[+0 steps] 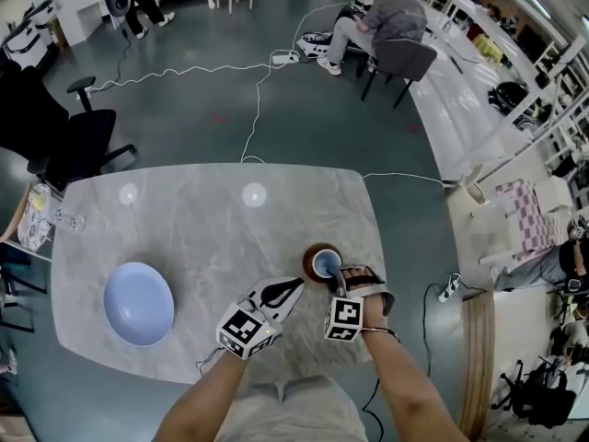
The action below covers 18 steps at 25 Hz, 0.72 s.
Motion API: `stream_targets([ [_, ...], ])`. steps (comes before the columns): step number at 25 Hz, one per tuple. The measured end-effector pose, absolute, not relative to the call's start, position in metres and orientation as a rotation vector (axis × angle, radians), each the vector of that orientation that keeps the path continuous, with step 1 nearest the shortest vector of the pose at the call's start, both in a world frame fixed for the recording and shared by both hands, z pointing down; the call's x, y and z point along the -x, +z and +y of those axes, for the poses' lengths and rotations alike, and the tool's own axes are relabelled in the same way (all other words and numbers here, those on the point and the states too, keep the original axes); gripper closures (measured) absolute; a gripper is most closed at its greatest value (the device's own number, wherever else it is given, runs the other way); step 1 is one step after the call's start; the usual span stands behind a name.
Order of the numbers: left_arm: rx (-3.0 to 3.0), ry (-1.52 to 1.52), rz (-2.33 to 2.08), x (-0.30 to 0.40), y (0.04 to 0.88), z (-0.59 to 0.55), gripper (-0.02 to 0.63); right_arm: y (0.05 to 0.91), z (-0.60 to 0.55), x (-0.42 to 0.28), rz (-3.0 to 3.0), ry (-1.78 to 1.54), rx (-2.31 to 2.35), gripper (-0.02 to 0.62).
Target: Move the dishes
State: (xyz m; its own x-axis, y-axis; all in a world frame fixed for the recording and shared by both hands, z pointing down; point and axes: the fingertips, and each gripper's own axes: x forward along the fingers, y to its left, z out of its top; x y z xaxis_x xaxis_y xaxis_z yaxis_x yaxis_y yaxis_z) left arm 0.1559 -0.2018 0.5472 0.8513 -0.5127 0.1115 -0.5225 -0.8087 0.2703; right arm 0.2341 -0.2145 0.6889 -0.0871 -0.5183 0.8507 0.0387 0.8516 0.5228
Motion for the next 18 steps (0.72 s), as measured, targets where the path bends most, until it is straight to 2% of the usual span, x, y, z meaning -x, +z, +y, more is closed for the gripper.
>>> stream_targets([
  [7,-2.736,0.039,-0.786,-0.157,0.544,-0.204,0.584,0.662,-0.214,-0.228,-1.781,-0.271,-0.556,0.428],
  [11,-2.733,0.021,-0.789,-0.153,0.54,-0.205,0.584,0.638,-0.22,-0.234,-1.941,0.049,-0.83,0.428],
  [18,-2.737,-0.001,-0.786,-0.157,0.539,-0.203,0.584,0.64,-0.223,-0.274,-2.036,0.797,-1.327,0.428],
])
